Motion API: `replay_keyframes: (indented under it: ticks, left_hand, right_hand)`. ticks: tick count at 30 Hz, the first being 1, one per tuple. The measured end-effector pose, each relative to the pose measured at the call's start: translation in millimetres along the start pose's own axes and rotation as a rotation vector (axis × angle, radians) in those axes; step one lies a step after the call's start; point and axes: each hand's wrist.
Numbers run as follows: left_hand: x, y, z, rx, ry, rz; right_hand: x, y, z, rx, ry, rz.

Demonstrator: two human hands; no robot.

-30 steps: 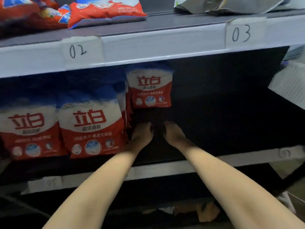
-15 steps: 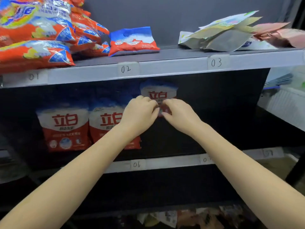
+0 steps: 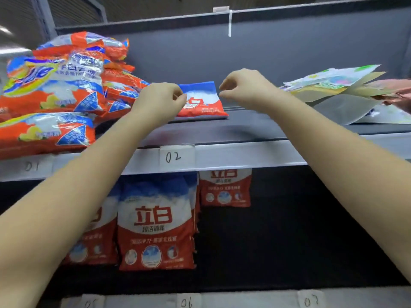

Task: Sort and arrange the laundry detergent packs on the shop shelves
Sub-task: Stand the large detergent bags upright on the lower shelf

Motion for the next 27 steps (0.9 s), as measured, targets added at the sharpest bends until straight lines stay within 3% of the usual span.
replay_keyframes:
  ticks: [6,12,17,20,22,24,27]
  left_hand:
    - [-36.8,92.7,34.0,0.269,0.135,0.235]
    - [-61.0,126.3,49.4,0.461,0.188,0.499]
    - [-90.2,133.7,64.9,0.517,0.198,0.436]
    - [-96.1,135.3,64.4,0.578,-0.008,0.373]
    - [-93.1,133.9,64.9,0.659,-0.195,0.296]
    - [-87.2,131.0,69.5,0.772,-0.482,0.214]
    - [-75.2,126.4,71.3,0.93,-0.965,0.209]
  right_hand:
    - [-44.3,108.5,-2.4,-0.164,-0.095,0.151]
    - [-90.7,158.5,-20.9,-0.309,-0.056,0.33]
    - [-117.7,175.3,-37.2,-0.437,0.082,0.327]
    - [-108.9,172.0,-38.2,-0.505,0.257,0.285]
    - [-106.7,170.7,-40.6,-0.539,0.499,0.246]
    - [-106.5,167.7,-41.3,-0.57,0.798,0.189]
    - [-106.4,169.2,-40.0,-0.59,0.913,0.124]
Point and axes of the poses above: each hand's wrist, its own y-axis towards the middle knuckle, its own x-axis out of the back of the hand, z = x × y
